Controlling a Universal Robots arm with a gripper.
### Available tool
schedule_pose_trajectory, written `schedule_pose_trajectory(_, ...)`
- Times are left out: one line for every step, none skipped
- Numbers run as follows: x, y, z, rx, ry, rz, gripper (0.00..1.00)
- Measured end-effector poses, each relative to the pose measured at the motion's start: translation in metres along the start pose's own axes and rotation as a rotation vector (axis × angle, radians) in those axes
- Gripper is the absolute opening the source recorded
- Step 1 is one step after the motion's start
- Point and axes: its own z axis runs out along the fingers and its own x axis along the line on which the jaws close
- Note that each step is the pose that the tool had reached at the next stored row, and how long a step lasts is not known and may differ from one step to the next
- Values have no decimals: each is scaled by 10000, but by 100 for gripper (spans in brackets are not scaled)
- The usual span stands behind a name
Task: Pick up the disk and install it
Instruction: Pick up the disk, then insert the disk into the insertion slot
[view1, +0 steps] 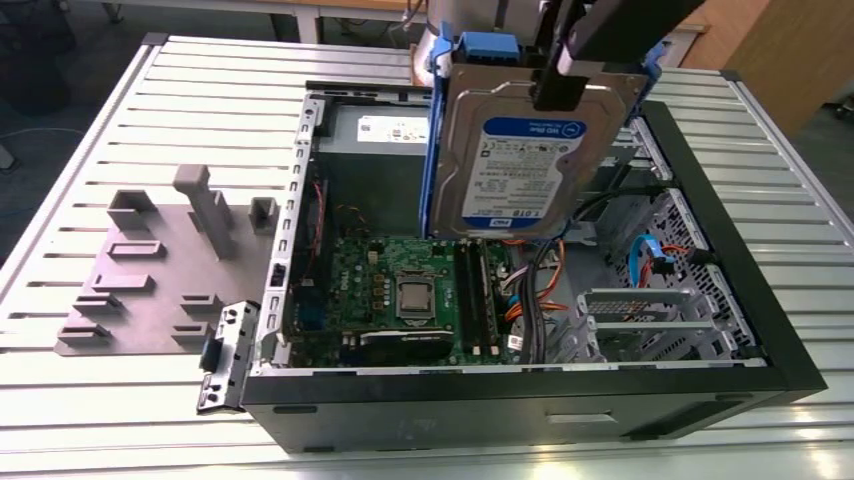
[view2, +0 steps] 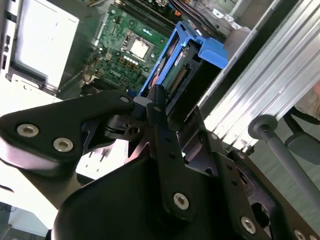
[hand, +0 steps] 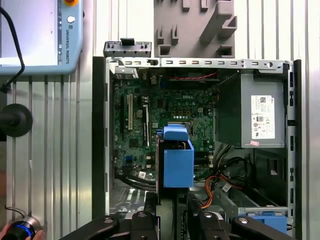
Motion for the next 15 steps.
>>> schedule_pose_trajectory(32,-1,0,0,0,0,35)
schedule_pose_trajectory(63,-1,-2,0,5,1,35)
schedule_pose_trajectory(94,-2,-4,0,9,0,35)
schedule_pose_trajectory(126,-2,-4,0,10,1,35)
schedule_pose_trajectory(157,-3,-5,1,14,1,35)
schedule_pose_trajectory(184,-3,-7,0,19,1,35)
schedule_pose_trajectory(196,-3,-7,0,22,1,35)
schedule_pose_trajectory(199,-2,-8,0,23,3,35)
schedule_pose_trajectory(198,-3,-7,1,22,3,35)
schedule_pose_trajectory(199,-3,-7,1,21,2,35)
schedule_pose_trajectory(199,-4,-7,1,21,1,35)
schedule_pose_trajectory(199,-4,-7,0,22,1,35)
schedule_pose_trajectory(199,-4,-8,0,22,1,35)
schedule_pose_trajectory(200,-3,-7,1,21,1,35)
schedule_pose_trajectory(200,-4,-7,1,21,1,35)
